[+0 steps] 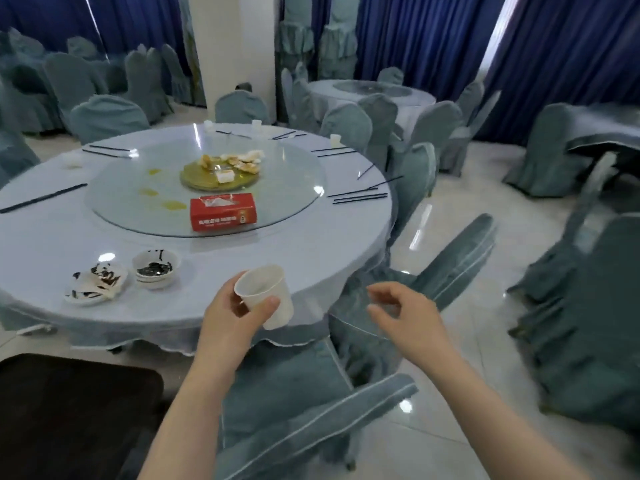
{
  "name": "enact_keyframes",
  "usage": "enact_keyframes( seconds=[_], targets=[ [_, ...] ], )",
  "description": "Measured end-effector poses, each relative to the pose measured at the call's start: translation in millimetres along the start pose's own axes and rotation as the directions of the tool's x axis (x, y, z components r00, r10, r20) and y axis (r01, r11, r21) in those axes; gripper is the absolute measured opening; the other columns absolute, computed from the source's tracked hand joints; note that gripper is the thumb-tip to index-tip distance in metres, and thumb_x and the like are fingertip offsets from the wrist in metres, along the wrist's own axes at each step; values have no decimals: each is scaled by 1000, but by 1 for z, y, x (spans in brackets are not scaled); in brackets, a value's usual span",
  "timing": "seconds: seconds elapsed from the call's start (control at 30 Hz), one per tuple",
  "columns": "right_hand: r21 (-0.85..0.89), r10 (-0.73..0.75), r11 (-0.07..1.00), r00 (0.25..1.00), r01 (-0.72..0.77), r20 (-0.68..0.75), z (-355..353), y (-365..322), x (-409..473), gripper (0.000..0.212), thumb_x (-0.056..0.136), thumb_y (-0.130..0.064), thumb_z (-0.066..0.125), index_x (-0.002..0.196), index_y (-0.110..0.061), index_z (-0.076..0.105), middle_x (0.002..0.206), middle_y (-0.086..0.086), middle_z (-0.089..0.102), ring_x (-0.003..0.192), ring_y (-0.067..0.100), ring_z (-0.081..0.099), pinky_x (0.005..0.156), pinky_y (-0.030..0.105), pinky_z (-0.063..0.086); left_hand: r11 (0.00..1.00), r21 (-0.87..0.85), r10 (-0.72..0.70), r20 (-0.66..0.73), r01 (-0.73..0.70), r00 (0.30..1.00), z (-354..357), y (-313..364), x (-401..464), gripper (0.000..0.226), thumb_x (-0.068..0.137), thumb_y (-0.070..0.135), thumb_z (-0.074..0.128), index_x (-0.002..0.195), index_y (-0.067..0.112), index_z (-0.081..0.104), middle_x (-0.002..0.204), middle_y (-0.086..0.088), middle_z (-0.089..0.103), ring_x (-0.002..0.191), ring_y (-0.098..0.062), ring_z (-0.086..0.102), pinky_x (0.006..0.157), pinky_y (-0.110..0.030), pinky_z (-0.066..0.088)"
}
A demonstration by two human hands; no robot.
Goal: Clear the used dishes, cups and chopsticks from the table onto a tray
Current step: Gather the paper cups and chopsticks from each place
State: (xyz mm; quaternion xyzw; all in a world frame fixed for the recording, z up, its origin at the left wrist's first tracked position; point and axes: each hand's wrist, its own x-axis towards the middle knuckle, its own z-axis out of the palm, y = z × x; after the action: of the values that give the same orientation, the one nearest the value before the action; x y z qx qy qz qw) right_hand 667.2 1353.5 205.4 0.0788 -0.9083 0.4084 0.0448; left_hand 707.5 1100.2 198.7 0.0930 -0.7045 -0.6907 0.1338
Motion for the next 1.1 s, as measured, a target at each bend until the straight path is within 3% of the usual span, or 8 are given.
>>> enact_keyframes(
  seconds=[0.17,0.3,0.53,0.67,0.83,0.97,1.03,1.1],
  targets=[
    [-37,114,992,992,-117,-61,-88,85,-14,27,85,-24,68,112,-27,65,98,-19,64,94,-2,59,89,20,47,1000,0,-15,114,15,993,120,4,-12,40,82,18,74,111,40,58,108,18,67,91,7,62,75,-18,46],
    [-42,168,984,983,-172,-75,-135,147,-5,26,85,-23,68,110,-26,65,99,-16,66,91,-2,59,88,19,46,999,37,-33,165,28,986,193,-2,-7,38,82,17,74,106,43,59,107,16,67,89,9,63,72,-16,46],
    [6,178,984,982,-178,-55,-187,217,86,30,84,-27,67,114,-25,65,103,-15,65,95,0,58,91,20,46,997,82,-12,76,6,997,305,-13,52,42,80,23,76,114,36,57,103,18,65,85,8,61,59,-7,44],
    [-67,108,992,993,-111,-42,-232,259,161,36,84,-31,67,120,-27,62,106,-20,62,96,-6,55,88,11,41,1000,-18,-12,66,13,998,392,-24,111,35,80,19,76,104,40,60,102,14,67,80,11,63,55,-7,48],
    [-88,101,990,992,-108,-73,-305,310,237,36,85,-31,67,120,-26,62,109,-17,63,98,-3,56,91,17,44,999,-39,-25,80,29,996,503,-18,180,40,80,20,76,114,34,60,106,11,67,94,-5,63,67,-19,50],
    [-23,117,993,989,-119,-93,-356,362,287,35,85,-35,65,119,-29,62,108,-22,62,99,-6,56,90,16,44,1000,14,-6,113,5,994,584,-6,221,43,80,19,76,117,31,58,104,14,65,93,-2,61,58,-7,47],
    [-14,125,992,989,-126,-84,-379,391,318,36,86,-34,64,121,-27,61,113,-18,63,102,-4,56,92,17,43,999,32,3,127,-7,992,622,-3,244,44,81,18,75,120,25,59,106,10,66,94,-5,62,65,-12,49],
    [-13,109,994,991,-110,-74,-401,423,357,37,87,-33,64,123,-25,60,116,-15,63,104,-1,57,95,19,44,1000,28,-10,106,7,994,660,-4,270,42,81,16,75,120,24,60,108,4,67,99,-14,63,77,-28,52]
  ],
)
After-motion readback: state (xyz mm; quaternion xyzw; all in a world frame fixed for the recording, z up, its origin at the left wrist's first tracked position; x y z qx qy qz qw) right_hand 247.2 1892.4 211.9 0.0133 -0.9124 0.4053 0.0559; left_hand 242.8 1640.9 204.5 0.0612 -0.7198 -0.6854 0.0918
